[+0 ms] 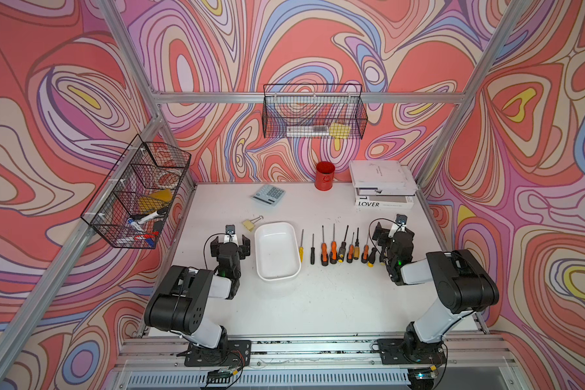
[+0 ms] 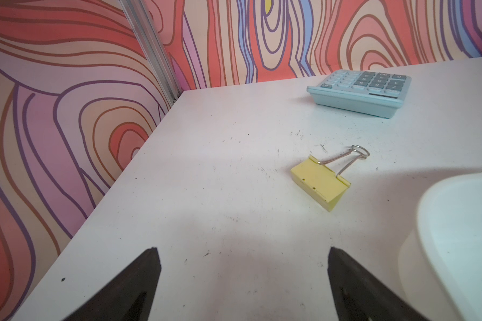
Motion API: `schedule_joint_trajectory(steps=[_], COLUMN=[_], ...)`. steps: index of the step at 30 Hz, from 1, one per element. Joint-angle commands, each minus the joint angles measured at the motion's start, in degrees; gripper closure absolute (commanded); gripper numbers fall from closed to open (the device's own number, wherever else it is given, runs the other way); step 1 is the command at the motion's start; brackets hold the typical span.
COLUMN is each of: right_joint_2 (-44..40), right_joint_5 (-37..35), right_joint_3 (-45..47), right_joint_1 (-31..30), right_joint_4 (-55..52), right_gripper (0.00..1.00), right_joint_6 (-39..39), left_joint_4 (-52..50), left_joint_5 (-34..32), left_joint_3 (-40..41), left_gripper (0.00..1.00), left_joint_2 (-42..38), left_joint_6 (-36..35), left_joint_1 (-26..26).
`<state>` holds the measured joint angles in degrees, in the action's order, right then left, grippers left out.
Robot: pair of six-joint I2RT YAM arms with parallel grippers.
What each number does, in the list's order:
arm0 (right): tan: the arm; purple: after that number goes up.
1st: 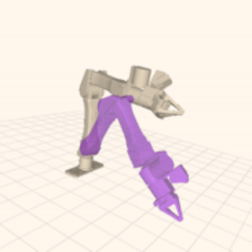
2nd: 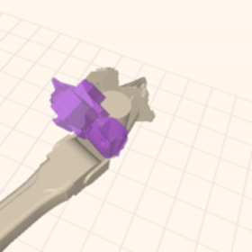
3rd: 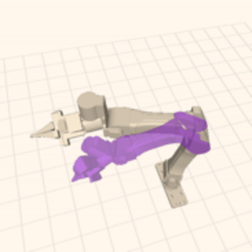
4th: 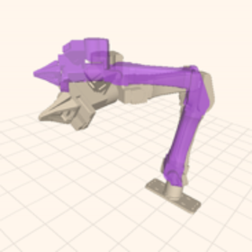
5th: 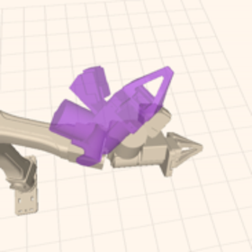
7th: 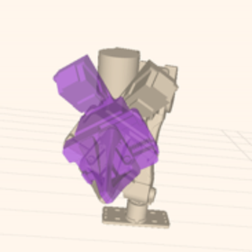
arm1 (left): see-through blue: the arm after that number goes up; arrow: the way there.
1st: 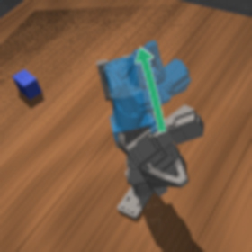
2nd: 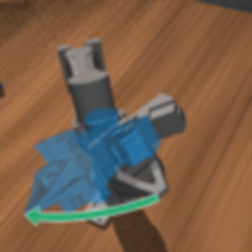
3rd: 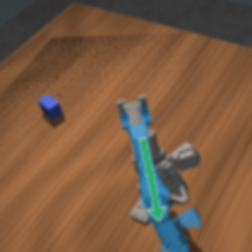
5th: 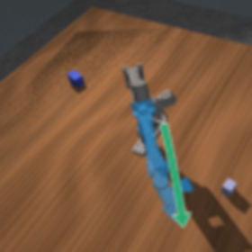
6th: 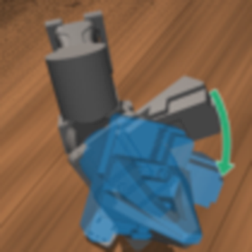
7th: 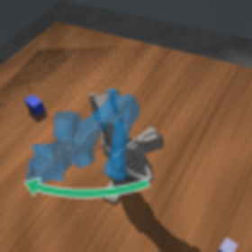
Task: Take out the screwdriver from the storage box
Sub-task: Reset both arms
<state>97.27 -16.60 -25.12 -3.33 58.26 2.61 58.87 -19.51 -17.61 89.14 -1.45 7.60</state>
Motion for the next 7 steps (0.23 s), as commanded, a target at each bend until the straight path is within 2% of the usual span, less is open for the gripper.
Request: schedule_joint_trajectory(steps=[1,7], right_joint_2=[0.37,0.37], right_joint_5=[0.38,0.39], right_joint_3=[-0.54,-0.54], right_joint_1=[0.12,0.13], right_joint_4=[-0.61,-0.58], right_gripper=[0.02,0.02], right_joint_6=[-0.14,-0.15], left_joint_4=[-2.66,-0.01], left_joint_5=[1.02,1.31], left_joint_3=[-2.06,-0.66], left_gripper=[0.01,0.01], left_joint_2=[-0.03,-0.20], left_joint_6=[1.60,1.38], left_joint_1=[-1.43,-1.62])
